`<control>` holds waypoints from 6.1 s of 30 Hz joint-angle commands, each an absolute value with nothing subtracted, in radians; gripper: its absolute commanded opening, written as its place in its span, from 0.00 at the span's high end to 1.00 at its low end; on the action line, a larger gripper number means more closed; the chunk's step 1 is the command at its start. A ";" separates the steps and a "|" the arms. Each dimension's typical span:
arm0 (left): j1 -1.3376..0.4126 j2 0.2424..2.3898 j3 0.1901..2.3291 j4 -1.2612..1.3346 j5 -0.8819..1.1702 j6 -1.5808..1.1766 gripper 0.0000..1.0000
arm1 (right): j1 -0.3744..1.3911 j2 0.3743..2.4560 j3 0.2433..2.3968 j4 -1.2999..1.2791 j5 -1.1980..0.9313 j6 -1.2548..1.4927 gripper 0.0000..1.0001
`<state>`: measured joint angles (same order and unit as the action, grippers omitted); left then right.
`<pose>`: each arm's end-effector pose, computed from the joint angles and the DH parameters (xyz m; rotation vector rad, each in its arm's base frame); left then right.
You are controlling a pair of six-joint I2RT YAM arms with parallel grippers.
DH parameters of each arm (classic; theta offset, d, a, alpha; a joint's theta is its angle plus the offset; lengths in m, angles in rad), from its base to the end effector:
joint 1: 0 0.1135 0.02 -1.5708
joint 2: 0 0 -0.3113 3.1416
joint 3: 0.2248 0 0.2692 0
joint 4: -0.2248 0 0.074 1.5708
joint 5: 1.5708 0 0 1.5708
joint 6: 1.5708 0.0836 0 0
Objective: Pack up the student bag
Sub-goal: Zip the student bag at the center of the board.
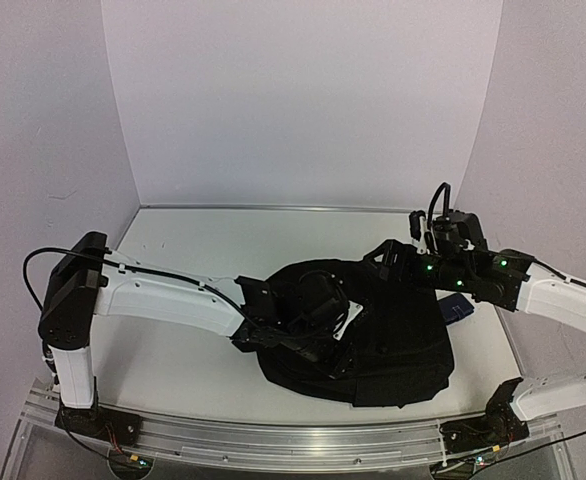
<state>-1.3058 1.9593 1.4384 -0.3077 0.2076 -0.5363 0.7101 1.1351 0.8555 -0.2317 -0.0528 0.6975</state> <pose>0.1145 -0.4878 0.2082 1.1049 2.4396 -0.9978 0.2206 0.1955 0.3039 -0.0481 2.2126 0.8831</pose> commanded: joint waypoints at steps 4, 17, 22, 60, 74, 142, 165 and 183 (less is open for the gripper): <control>-1.328 1.951 1.479 -0.310 0.221 -0.560 0.74 | 0.713 1.138 0.851 -0.198 -0.043 0.694 0.02; -1.328 1.937 1.472 -0.345 0.127 -0.602 0.98 | 0.713 1.124 0.836 -0.198 -0.049 0.698 0.02; -1.325 1.868 1.405 -0.346 0.040 -0.641 1.00 | 0.712 1.123 0.799 -0.198 -0.053 0.717 0.02; -1.032 1.424 0.949 -0.220 0.085 -0.679 1.00 | 1.138 1.247 0.941 -0.157 0.058 0.349 0.05; -0.962 1.367 0.871 -0.083 0.178 -0.704 1.00 | 1.328 1.547 1.027 -0.157 0.374 0.202 0.08; -0.451 1.462 0.934 -0.050 0.490 -0.414 1.00 | 1.494 1.777 1.105 0.049 0.212 0.285 1.00; -0.451 1.260 0.736 -0.043 0.540 -0.532 1.00 | 1.290 1.978 1.481 0.027 0.365 0.304 0.27; -0.451 1.254 0.758 -0.070 0.525 -0.536 1.00 | 1.262 2.222 1.728 -0.067 0.362 0.202 0.74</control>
